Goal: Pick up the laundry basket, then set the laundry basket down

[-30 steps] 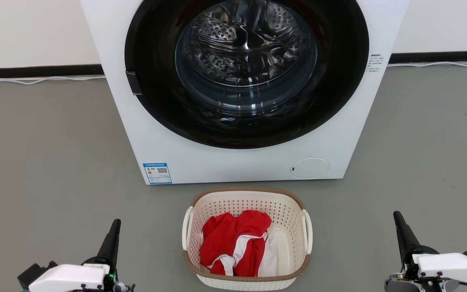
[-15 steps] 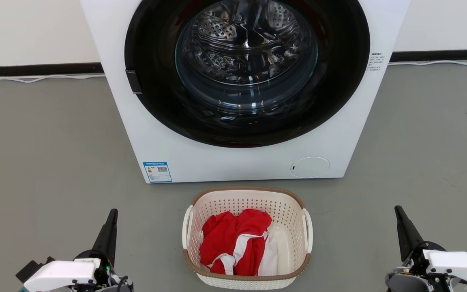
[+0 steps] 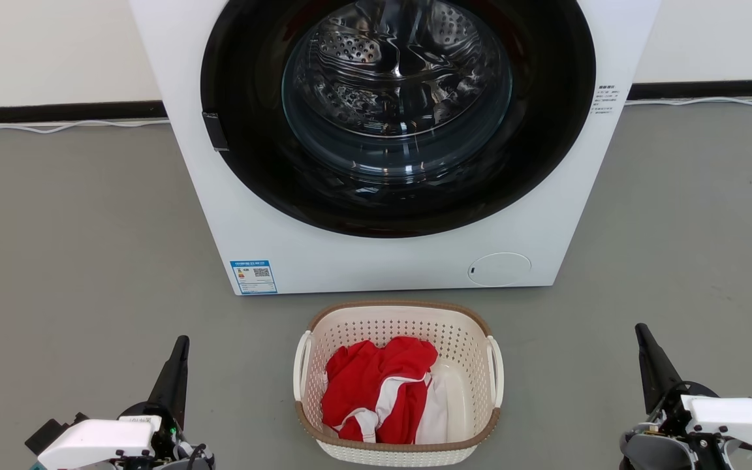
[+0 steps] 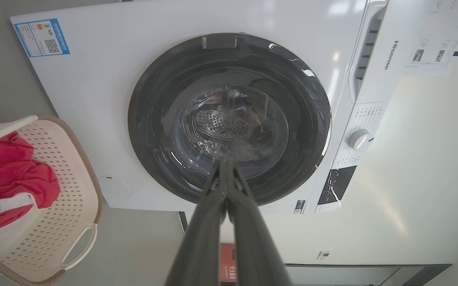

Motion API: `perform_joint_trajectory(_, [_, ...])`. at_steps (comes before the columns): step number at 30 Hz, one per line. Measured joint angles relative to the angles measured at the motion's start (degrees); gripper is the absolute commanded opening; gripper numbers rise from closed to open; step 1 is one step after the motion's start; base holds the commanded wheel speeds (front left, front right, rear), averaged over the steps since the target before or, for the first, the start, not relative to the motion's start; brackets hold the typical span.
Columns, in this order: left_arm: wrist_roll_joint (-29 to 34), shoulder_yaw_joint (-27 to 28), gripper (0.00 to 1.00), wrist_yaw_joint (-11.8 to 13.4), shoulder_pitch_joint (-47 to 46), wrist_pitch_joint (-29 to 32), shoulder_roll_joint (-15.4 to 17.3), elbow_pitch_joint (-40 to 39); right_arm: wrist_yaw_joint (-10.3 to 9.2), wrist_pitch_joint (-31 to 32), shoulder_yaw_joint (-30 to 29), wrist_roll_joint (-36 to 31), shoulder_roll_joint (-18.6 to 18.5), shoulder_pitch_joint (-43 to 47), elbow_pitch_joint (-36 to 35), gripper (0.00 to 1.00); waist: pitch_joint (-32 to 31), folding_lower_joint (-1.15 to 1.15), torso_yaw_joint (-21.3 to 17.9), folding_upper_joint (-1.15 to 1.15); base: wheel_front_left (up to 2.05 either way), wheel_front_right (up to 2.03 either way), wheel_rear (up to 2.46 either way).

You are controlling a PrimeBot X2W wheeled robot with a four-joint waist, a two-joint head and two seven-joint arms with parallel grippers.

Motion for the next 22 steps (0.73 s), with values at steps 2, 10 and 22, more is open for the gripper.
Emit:
perform_joint_trajectory(2, [0.0, 0.01, 0.0, 0.0, 0.0, 0.0, 0.0, 0.0, 0.0, 0.0, 0.0, 0.0, 0.0, 0.0, 0.0, 0.0, 0.0, 0.0, 0.0, 0.0, 0.0, 0.0, 0.0])
perform_joint_trajectory(10, [0.0, 0.02, 0.0, 0.0, 0.0, 0.0, 0.0, 0.0, 0.0, 0.0, 0.0, 0.0, 0.0, 0.0, 0.0, 0.0, 0.0, 0.0, 0.0, 0.0, 0.0, 0.0, 0.0])
perform_joint_trajectory(22, [0.0, 0.02, 0.0, 0.0, 0.0, 0.0, 0.0, 0.0, 0.0, 0.0, 0.0, 0.0, 0.0, 0.0, 0.0, 0.0, 0.0, 0.0, 0.0, 0.0, 0.0, 0.0, 0.0])
